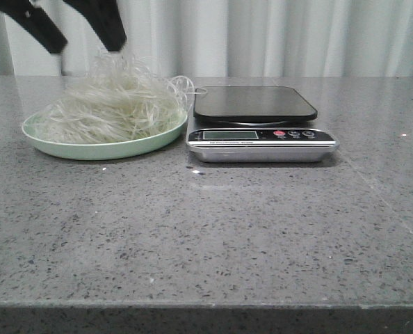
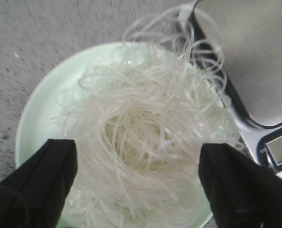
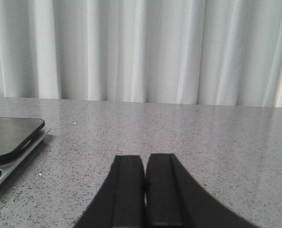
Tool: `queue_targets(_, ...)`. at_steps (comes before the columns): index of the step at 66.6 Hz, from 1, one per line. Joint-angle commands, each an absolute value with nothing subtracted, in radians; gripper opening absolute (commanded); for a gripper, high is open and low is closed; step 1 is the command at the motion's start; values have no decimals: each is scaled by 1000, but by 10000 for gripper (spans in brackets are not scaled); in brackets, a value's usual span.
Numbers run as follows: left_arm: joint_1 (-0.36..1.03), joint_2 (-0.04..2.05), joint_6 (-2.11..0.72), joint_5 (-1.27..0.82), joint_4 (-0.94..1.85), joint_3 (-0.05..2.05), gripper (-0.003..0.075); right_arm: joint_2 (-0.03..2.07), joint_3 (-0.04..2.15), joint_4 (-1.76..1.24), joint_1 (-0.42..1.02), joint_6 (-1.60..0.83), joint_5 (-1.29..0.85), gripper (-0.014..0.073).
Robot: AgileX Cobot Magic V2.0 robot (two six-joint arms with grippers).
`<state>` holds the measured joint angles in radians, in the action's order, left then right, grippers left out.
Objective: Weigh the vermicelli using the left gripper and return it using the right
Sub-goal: 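Lower the open left gripper into the vermicelli and close it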
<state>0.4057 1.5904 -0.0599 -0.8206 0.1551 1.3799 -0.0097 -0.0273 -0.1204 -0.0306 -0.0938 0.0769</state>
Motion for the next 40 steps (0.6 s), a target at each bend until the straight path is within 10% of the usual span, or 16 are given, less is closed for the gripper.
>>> queue_targets(1,413,1616,-48,-845,192,1447,578,-26,-20,-108,-36,-97,160,167)
queue_targets(19,413,1755,-48,-1054,193,1552,563,-27,-20,-108,-36,-97,160,167)
queue_targets(25,413,1772,-50,-1084,193,1568,466,-27,-20,-108,-36,-97,160,167)
queue_targets(34,413,1775,-57,-1074,193,1579,104,-27,-20,-108,-36,-97,160,167)
queue_targets(40,413,1772,-63,-1072,193,1614,160,-27,-20,-108,-36,-97,160,167)
